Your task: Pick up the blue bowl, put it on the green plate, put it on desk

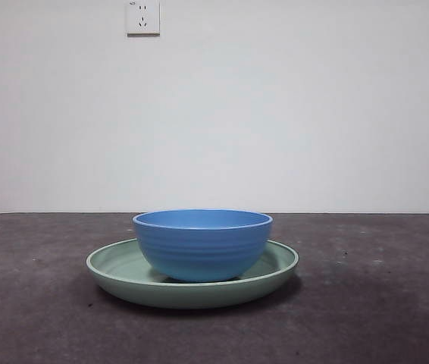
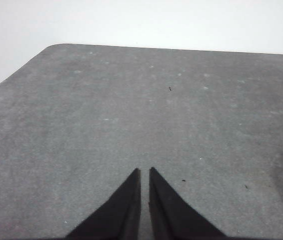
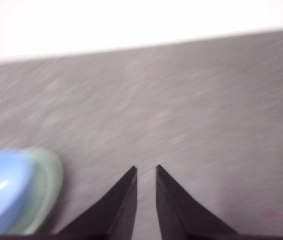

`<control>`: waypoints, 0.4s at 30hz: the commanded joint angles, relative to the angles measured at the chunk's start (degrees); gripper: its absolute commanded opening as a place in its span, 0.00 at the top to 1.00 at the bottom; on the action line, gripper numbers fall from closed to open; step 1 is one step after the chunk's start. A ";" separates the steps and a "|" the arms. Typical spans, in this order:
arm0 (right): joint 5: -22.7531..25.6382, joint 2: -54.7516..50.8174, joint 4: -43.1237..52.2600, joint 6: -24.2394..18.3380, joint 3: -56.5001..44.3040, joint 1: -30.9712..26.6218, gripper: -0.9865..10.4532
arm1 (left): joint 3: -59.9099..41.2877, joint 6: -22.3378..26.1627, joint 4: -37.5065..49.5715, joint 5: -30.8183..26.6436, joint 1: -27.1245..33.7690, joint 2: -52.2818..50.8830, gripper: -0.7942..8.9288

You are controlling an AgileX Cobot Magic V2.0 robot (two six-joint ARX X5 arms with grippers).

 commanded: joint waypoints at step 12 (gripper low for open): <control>3.72 -14.43 9.64 -12.50 -14.91 -9.53 0.86 | -0.83 0.22 -1.29 -0.33 0.09 -0.02 0.89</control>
